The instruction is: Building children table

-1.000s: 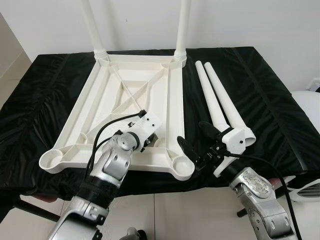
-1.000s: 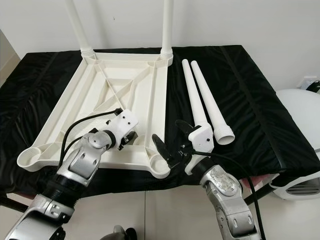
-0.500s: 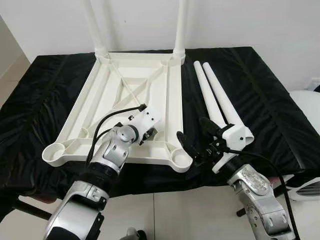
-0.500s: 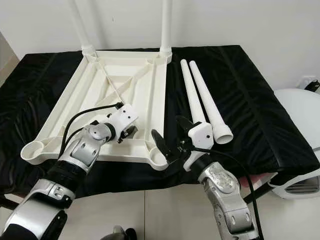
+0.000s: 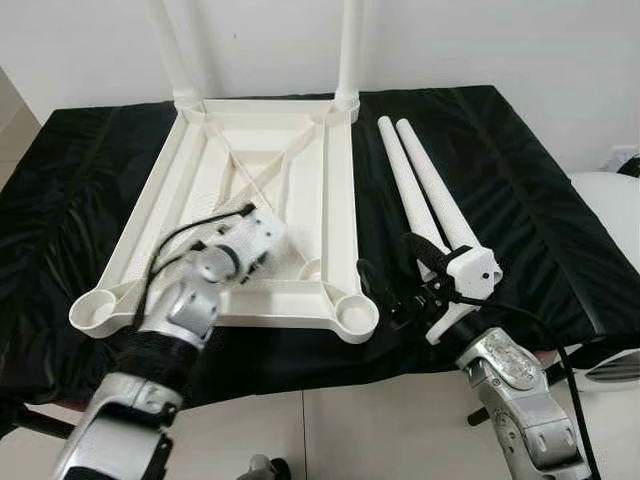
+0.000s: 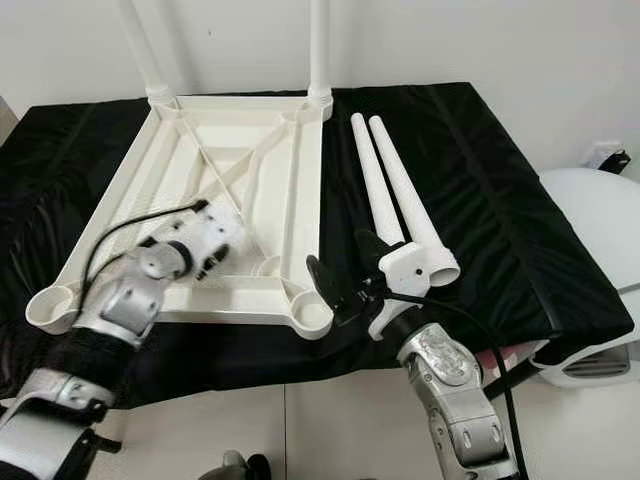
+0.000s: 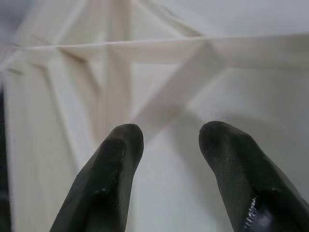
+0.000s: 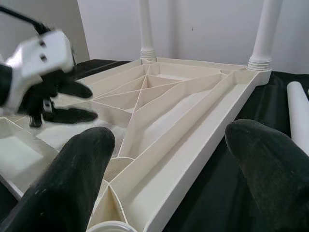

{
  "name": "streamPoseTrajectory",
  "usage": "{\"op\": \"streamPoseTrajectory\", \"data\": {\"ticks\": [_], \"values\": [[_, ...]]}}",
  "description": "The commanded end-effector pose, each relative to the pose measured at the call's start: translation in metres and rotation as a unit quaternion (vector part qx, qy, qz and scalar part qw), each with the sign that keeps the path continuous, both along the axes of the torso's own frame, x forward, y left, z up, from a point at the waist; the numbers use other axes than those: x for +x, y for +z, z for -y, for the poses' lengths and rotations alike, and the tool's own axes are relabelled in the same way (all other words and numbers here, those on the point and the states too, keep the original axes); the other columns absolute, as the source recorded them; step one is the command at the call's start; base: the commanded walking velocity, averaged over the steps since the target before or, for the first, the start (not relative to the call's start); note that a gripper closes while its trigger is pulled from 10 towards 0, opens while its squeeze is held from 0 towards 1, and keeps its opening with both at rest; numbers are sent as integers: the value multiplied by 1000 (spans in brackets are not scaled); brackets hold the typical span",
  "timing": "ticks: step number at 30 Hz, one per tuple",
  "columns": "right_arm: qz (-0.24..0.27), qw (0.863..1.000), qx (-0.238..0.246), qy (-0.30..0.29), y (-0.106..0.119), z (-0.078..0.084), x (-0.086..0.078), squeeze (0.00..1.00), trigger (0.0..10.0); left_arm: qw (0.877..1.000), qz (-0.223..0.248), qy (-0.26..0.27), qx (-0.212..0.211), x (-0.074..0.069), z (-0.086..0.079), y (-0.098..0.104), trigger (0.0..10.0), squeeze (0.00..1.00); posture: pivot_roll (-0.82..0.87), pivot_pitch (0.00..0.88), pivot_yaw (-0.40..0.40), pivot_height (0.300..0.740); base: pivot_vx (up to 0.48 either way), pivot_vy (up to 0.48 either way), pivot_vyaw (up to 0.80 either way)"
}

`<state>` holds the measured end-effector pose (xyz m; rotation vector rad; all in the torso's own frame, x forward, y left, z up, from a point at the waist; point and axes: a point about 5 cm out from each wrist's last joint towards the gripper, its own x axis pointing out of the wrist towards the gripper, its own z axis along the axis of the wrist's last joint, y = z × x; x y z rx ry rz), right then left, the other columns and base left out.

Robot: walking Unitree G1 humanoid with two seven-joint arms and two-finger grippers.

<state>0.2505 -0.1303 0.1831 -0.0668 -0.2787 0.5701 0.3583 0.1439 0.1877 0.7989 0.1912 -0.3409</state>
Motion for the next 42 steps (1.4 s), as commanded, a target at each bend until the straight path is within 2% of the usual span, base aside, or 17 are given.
{"op": "streamPoseTrajectory", "data": {"ticks": [1,3,5,6,9,10,11,12,13,15,17,24,30,32,35,39,42], "values": [[1,1000,-1,5,-1,0,3,0,10000,999,37,18,-2,-1,-8,20,10000,0,-19,99,28,740,0,0,0],[2,1000,-1,9,-1,-1,4,0,10000,999,51,17,-2,-1,-11,29,10000,0,-17,98,25,740,0,0,0],[5,1000,0,12,1,-2,9,0,10000,996,82,18,-34,0,-14,48,10000,0,-13,94,20,740,0,0,0],[5,1000,0,12,1,-2,9,0,10000,996,82,18,-34,0,-14,48,10000,0,-13,94,20,740,0,0,0],[12,1000,4,-12,5,1,20,0,10000,984,115,-1,-138,-2,-5,66,10000,0,-6,89,8,740,0,0,0],[12,1000,4,-12,5,1,20,0,10000,984,115,-1,-138,-2,-5,66,10000,0,-6,89,8,740,0,0,0],[17,998,10,-59,10,6,34,0,10000,962,114,-33,-247,-8,6,64,10000,0,-1,95,-3,740,0,0,0],[18,997,12,-79,12,9,39,0,10000,953,110,-48,-280,-12,10,61,10000,0,-1,96,-4,740,0,0,0],[18,997,12,-79,12,9,39,0,10000,953,110,-48,-280,-12,10,61,10000,0,-1,96,-4,740,0,0,0],[18,993,19,-117,15,14,47,0,10000,939,99,-56,-325,-17,14,53,10000,0,-2,102,-9,740,0,0,0],[17,989,26,-142,18,20,53,0,10000,920,90,-56,-377,-21,16,48,10000,0,-1,105,-10,740,0,0,0],[12,981,48,-188,25,32,66,0,10000,920,67,-54,-382,-31,19,34,10000,0,1,106,-17,740,0,0,0],[17,969,50,-242,35,46,82,0,10000,929,69,-101,-349,-53,41,29,10000,0,1,114,-28,740,0,0,0],[18,967,49,-250,36,48,83,0,10000,930,69,-105,-346,-55,42,29,10000,0,1,114,-28,740,0,0,0],[3,954,52,-297,38,64,93,0,10000,927,61,-137,-344,-64,55,32,10000,0,3,119,-31,740,0,0,0],[-7,954,51,-297,39,67,97,0,10000,929,56,-152,-332,-68,59,32,10000,0,2,121,-33,740,0,0,0],[-17,955,46,-292,40,67,101,0,10000,925,38,-184,-330,-75,65,30,10000,0,0,123,-33,740,0,0,0]]}}
